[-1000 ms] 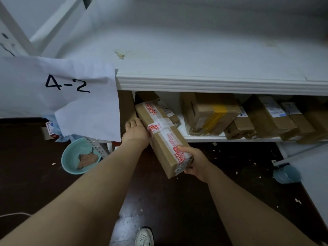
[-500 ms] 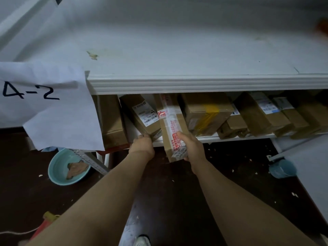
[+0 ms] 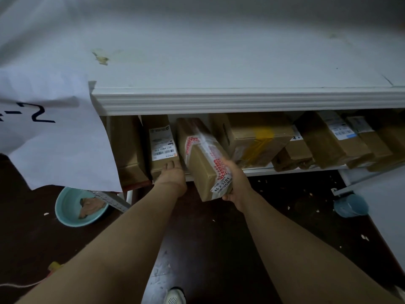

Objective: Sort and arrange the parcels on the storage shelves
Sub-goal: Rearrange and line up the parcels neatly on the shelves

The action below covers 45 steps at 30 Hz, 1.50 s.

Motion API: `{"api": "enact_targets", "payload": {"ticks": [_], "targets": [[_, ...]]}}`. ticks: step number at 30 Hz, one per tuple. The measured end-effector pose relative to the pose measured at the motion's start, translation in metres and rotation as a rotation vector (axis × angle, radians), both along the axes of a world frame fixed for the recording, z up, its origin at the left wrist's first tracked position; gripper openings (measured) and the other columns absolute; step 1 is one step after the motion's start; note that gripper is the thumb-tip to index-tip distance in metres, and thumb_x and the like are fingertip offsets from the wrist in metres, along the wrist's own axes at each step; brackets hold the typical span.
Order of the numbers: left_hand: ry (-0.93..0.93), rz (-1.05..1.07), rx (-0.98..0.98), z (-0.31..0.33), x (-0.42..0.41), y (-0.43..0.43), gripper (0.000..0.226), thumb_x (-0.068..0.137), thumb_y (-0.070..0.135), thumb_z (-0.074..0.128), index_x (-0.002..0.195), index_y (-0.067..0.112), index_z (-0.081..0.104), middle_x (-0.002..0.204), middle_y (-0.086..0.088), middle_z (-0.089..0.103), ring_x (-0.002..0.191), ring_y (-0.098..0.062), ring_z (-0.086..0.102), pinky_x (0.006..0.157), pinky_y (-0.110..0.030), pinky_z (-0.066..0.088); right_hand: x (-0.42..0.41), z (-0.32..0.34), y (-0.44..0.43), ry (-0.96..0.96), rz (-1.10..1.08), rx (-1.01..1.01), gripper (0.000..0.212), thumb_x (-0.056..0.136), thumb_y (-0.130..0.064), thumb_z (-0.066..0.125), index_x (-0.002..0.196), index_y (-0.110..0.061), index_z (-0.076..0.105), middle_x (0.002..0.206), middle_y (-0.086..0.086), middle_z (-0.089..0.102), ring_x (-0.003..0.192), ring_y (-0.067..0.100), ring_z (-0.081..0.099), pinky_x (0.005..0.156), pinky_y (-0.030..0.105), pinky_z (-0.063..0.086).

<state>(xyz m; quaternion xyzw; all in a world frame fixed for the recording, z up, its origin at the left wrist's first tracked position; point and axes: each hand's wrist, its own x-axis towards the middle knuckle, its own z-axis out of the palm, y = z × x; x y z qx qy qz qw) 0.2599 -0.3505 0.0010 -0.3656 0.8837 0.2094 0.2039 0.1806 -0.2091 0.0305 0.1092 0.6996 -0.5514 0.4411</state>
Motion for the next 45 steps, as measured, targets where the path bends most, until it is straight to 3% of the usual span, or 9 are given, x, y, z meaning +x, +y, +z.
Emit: {"api": "enact_targets", "payload": {"ticks": [13,26,30,32,35,37,40,42,45], "targets": [[0.067,0.352,-0.134,-0.026,-0.025,-0.014,0.073,0.093,0.027,0.053,0.149,0.008,0.009,0.153,-0.023,0.009,0.142,-0.037,0.012,0.106,-0.054,0.029,-0.004,-0.043,-0.016,0.074,0.119,-0.073,0.033,0.087,-0.044,0.064,0.117,-0.029,0.061,0.105,0.000,0.070,0.095,0.016,0.066,0.082,0.036,0.054],[0.024,0.518,-0.029,-0.030,-0.035,-0.019,0.105,0.076,0.063,0.064,0.147,0.007,0.010,0.143,-0.025,0.022,0.130,-0.038,0.031,0.101,-0.048,0.036,-0.011,-0.059,-0.005,0.104,0.133,-0.063,0.042,0.086,-0.038,0.067,0.125,-0.027,0.058,0.108,0.000,0.070,0.091,0.013,0.066,0.067,0.027,0.047],[-0.028,0.552,0.073,-0.015,-0.028,-0.009,0.092,0.076,0.046,0.069,0.142,0.017,0.012,0.140,-0.022,0.020,0.128,-0.038,0.029,0.104,-0.048,0.032,-0.005,-0.054,0.005,0.052,0.171,-0.020,0.047,0.079,-0.044,0.069,0.123,-0.029,0.062,0.105,-0.003,0.072,0.096,0.017,0.065,0.072,0.032,0.042],[-0.052,0.598,0.201,-0.013,-0.022,-0.004,0.105,0.070,0.041,0.075,0.144,0.024,0.003,0.141,-0.020,0.020,0.128,-0.038,0.031,0.108,-0.048,0.032,-0.001,-0.047,0.014,0.020,0.177,-0.007,0.043,0.077,-0.046,0.069,0.117,-0.029,0.064,0.106,-0.004,0.072,0.097,0.017,0.064,0.074,0.033,0.039],[0.011,0.687,0.372,-0.017,-0.016,0.003,0.134,0.031,0.025,0.083,0.139,0.025,0.005,0.135,-0.017,0.036,0.121,-0.036,0.042,0.105,-0.050,0.038,0.004,-0.031,0.032,-0.031,0.173,-0.023,0.023,0.082,-0.043,0.065,0.101,-0.032,0.063,0.103,-0.005,0.068,0.091,0.013,0.060,0.078,0.032,0.037],[0.007,0.715,0.417,-0.005,-0.009,0.013,0.140,0.030,0.020,0.084,0.142,0.020,0.001,0.130,-0.020,0.042,0.119,-0.038,0.046,0.100,-0.050,0.043,0.008,-0.019,0.046,-0.072,0.163,-0.036,0.016,0.084,-0.041,0.065,0.097,-0.031,0.061,0.094,-0.006,0.067,0.083,0.011,0.060,0.076,0.030,0.041],[-0.048,0.686,0.491,0.047,0.013,0.046,0.096,0.065,0.018,0.079,0.140,0.006,0.021,0.117,-0.021,0.052,0.108,-0.035,0.055,0.090,-0.044,0.049,0.017,-0.005,0.072,-0.101,0.181,0.010,0.028,0.078,-0.044,0.070,0.099,-0.026,0.065,0.096,0.000,0.070,0.089,0.017,0.063,0.085,0.037,0.045],[-0.088,0.633,0.543,0.071,0.024,0.069,0.043,0.081,0.020,0.070,0.112,0.002,0.046,0.099,-0.017,0.058,0.090,-0.029,0.061,0.076,-0.038,0.052,0.024,0.007,0.094,-0.097,0.205,0.019,0.029,0.078,-0.042,0.070,0.097,-0.021,0.069,0.091,0.002,0.073,0.084,0.018,0.066,0.073,0.032,0.049],[-0.080,0.589,0.518,0.101,0.038,0.111,0.028,0.088,0.024,0.063,0.098,0.003,0.047,0.083,-0.014,0.056,0.070,-0.024,0.055,0.065,-0.033,0.045,0.029,0.029,0.138,-0.110,0.223,0.039,0.028,0.080,-0.041,0.069,0.091,-0.015,0.070,0.079,0.002,0.072,0.070,0.016,0.066,0.058,0.025,0.047]]}}
